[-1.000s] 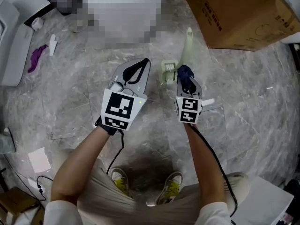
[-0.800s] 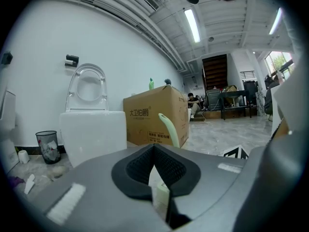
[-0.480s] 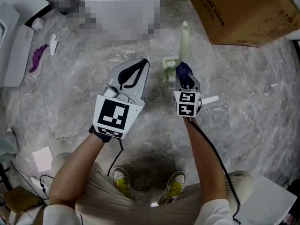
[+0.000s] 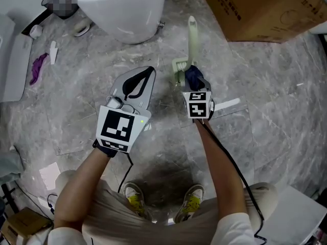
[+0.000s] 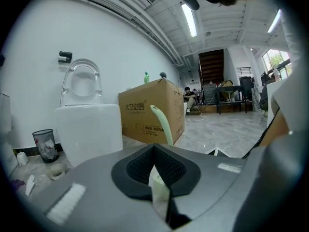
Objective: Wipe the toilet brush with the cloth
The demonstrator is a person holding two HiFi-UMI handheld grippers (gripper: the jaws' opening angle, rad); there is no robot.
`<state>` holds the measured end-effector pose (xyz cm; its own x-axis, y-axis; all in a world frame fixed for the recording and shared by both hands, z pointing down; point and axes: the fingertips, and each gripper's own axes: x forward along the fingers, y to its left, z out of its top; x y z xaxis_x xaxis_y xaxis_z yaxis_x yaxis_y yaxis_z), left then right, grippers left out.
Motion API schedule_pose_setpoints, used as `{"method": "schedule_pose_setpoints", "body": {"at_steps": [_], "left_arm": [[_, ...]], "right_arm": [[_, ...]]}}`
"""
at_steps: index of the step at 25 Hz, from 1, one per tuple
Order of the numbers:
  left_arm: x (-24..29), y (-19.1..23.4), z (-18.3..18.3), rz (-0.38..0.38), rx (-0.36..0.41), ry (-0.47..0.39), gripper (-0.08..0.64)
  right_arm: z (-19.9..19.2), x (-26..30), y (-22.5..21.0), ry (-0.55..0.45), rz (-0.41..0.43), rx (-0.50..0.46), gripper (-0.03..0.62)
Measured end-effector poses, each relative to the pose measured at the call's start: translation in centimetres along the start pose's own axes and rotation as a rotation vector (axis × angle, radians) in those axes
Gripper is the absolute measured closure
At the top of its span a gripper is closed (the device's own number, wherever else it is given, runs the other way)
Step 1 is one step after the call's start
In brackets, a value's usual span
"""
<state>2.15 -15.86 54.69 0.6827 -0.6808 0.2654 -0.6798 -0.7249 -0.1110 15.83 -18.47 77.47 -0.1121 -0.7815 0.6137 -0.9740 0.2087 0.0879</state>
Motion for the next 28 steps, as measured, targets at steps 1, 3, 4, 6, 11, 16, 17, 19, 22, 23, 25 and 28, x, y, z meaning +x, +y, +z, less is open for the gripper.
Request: {"method": "schedule_pose_setpoints", "body": {"at_steps": [1,3,4,6,11,16,17,19,22,23,25,28], "left_arm": [[0.1,0.0,-0.4,-0.001,-0.008,0.012,0.558],[0.5,-0.1,-1.3,-0.002,-0.035,0.036,0.558],[0.7,-0.2,-1.6,-0.005,-0.046,0.044,0.558],[1.2,-0.6,-2.1,-0.014,-0.053,0.058,0.558],[1.9,-1.4,-3.3,-0.038,-0.05,0.091,0.558],[2.5,-2.1,-3.4,-0.051,-0.079,0.104,0.558],[2.6,-2.3,-3.4,-0.056,-0.08,0.106,0.558],[2.7,-2.5,-3.5,-0.064,-0.075,0.111,0.558],[2.8,-2.8,-3.5,-0.07,-0.071,0.114,0.558],[2.8,-2.9,-3.5,-0.071,-0.07,0.114,0.558],[2.8,-2.9,-3.4,-0.071,-0.069,0.113,0.558],[2.7,-2.9,-3.4,-0.07,-0.067,0.114,0.558]], "right_arm": [[-0.2,0.3,0.1,0.006,0.008,0.006,0.495],[-0.6,0.7,0.2,0.02,0.021,0.006,0.494],[-0.7,0.8,0.2,0.026,0.025,0.001,0.494],[-1.0,0.9,0.1,0.036,0.031,0.001,0.494],[-1.2,1.5,0.5,0.066,0.07,-0.027,0.494],[-1.3,1.8,0.3,0.1,0.099,-0.049,0.494],[-1.5,1.9,0.4,0.109,0.104,-0.054,0.494],[-1.9,2.1,0.5,0.129,0.11,-0.058,0.494],[-2.1,2.1,0.6,0.148,0.108,-0.066,0.494],[-2.1,2.0,0.7,0.155,0.11,-0.074,0.494],[-2.3,2.0,0.8,0.169,0.114,-0.091,0.494],[-2.5,1.9,0.9,0.188,0.107,-0.144,0.494]]}}
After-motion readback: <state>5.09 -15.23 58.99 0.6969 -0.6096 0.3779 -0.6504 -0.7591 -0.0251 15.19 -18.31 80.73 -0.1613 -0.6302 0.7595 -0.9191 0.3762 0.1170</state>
